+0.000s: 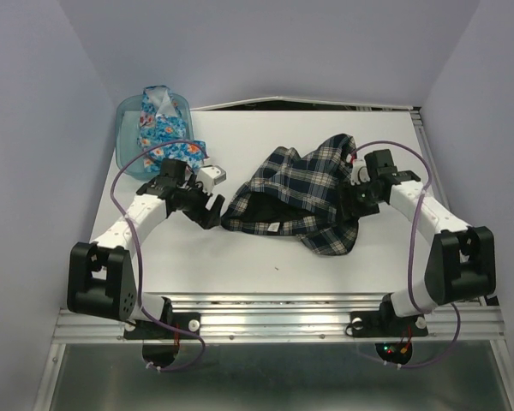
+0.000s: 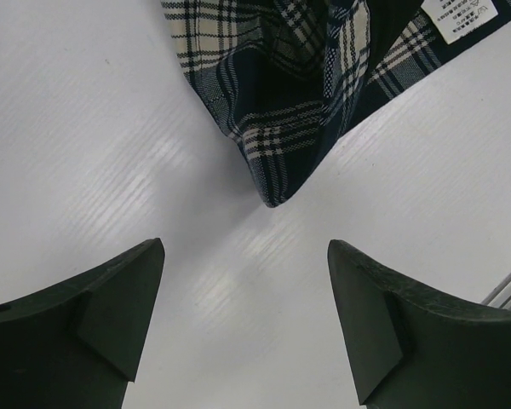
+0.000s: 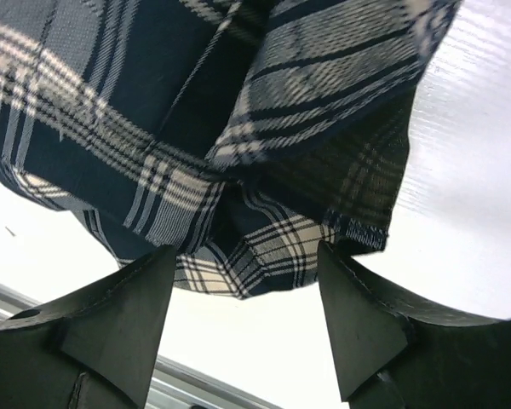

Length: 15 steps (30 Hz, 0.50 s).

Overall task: Fold and stack the skirts
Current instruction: Flatten the skirt out

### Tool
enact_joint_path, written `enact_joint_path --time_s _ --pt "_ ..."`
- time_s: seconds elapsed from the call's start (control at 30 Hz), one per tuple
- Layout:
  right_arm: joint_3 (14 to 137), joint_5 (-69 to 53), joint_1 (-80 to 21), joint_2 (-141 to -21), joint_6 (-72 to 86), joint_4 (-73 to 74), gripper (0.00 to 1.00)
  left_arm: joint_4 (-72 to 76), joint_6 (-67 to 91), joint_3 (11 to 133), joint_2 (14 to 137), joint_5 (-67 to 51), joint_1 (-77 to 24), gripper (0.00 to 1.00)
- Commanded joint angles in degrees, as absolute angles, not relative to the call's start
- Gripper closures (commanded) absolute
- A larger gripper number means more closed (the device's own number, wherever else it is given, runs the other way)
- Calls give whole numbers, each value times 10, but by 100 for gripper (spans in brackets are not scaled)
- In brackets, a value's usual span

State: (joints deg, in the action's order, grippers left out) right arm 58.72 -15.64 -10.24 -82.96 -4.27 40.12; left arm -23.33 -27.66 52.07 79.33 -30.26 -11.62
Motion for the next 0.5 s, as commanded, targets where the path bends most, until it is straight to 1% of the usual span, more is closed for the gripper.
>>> enact_joint_path --time_s 0.0,0.03,0.23,0.47 --pt "624 -255 -83 -854 -17 413 28 -183 -302 518 782 -313 -119 12" --pt "628 -282 -83 -861 -13 416 28 -178 -306 519 788 -311 -120 12" --pt "619 -340 -83 -868 -2 424 32 -171 -308 525 800 -311 -122 14" --pt "582 -332 -83 -844 54 412 31 -168 -301 519 784 -308 -123 14"
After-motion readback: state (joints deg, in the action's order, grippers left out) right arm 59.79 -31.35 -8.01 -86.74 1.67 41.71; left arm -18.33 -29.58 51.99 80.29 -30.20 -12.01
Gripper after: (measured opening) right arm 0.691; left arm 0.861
